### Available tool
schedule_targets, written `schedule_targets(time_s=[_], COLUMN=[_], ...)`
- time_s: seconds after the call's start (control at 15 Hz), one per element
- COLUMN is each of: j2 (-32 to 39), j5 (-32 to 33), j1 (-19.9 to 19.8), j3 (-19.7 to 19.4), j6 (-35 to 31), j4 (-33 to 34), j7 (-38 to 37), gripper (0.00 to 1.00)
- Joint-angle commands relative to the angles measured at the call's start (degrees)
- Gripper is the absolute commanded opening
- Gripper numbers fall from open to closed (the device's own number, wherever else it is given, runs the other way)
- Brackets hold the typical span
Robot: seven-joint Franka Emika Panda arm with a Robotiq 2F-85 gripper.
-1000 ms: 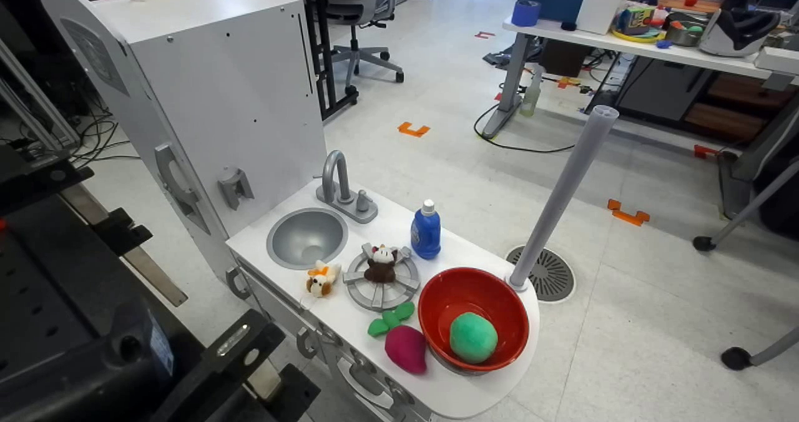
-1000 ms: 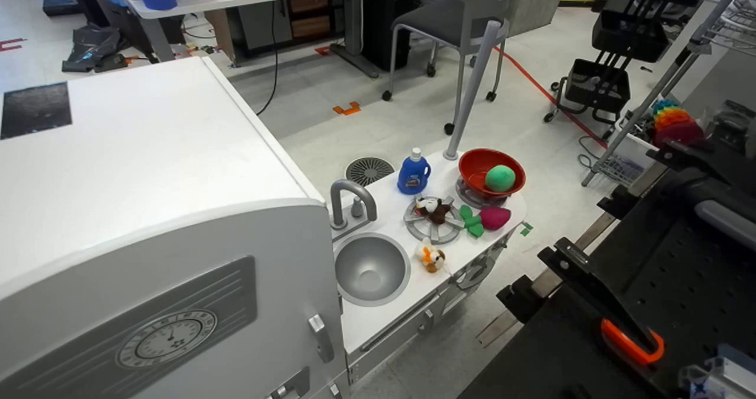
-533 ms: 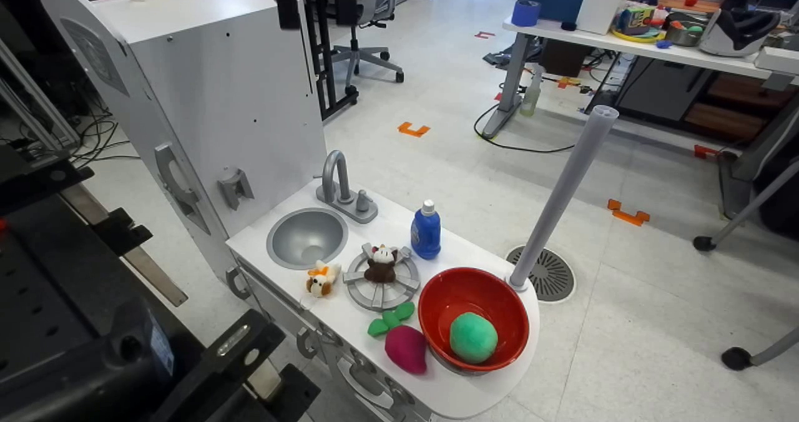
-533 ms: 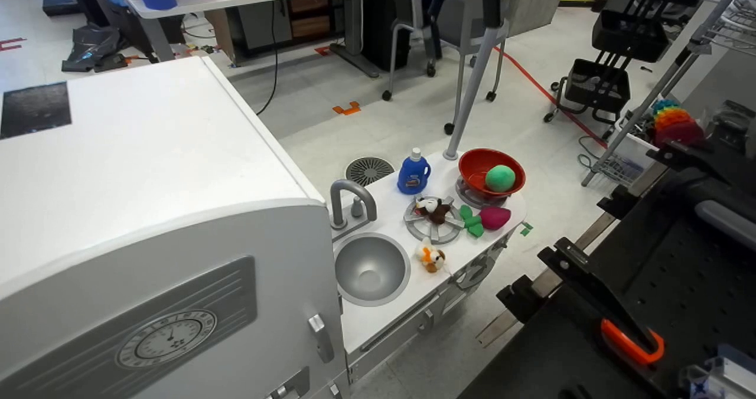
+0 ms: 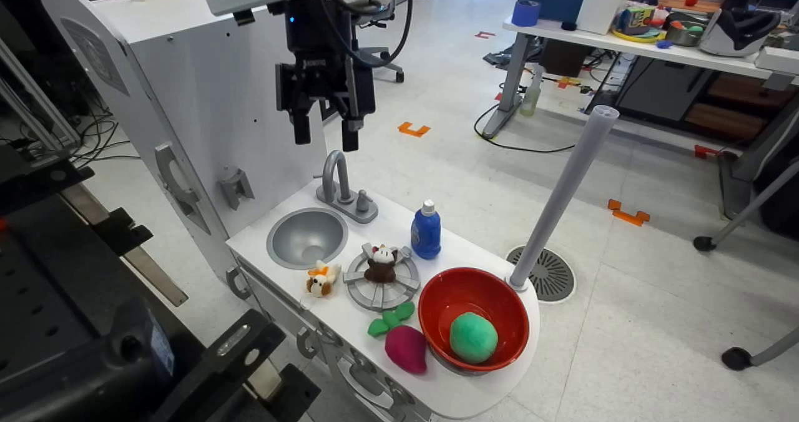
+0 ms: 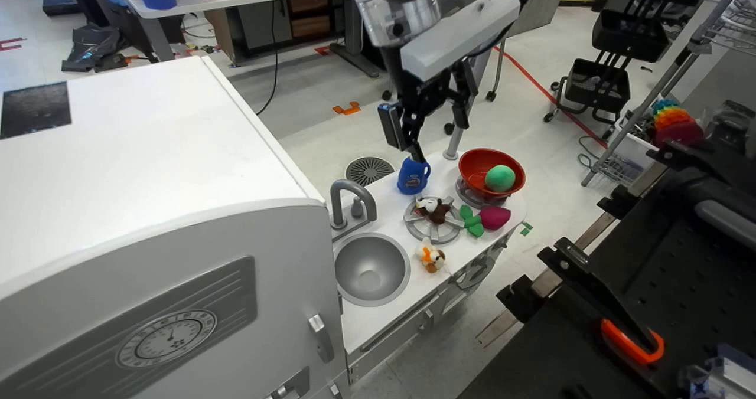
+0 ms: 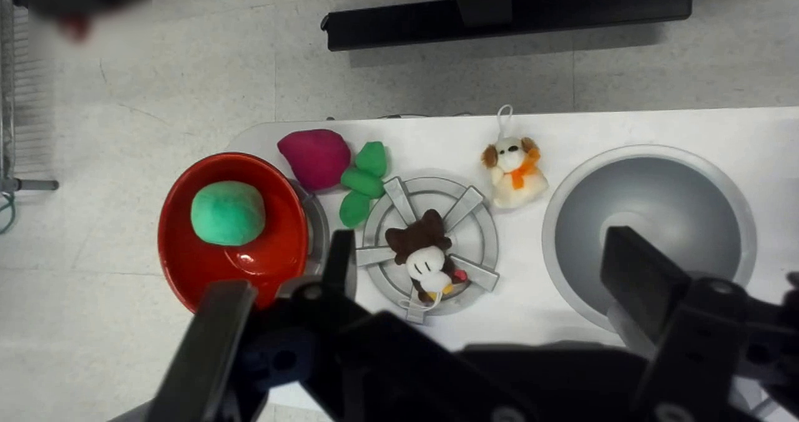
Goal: Turn the tap faucet to the right
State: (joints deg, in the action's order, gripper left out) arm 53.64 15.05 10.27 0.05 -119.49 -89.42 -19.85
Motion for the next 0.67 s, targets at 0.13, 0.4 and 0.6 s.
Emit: schedule_targets(time_s=[0.13, 0.4, 0.6], j2=[9.36, 16.34, 19.97], j5=[3.98, 2.82, 2.2], j1=[5.86, 6.59, 6.12], j3=[-3.76, -4.69, -3.78], j6=[-4.84, -5.31, -6.05], j4=[6.88, 13.71, 17.79], j7=[1.25, 1.67, 4.24], gripper=[1.0, 1.0, 1.0])
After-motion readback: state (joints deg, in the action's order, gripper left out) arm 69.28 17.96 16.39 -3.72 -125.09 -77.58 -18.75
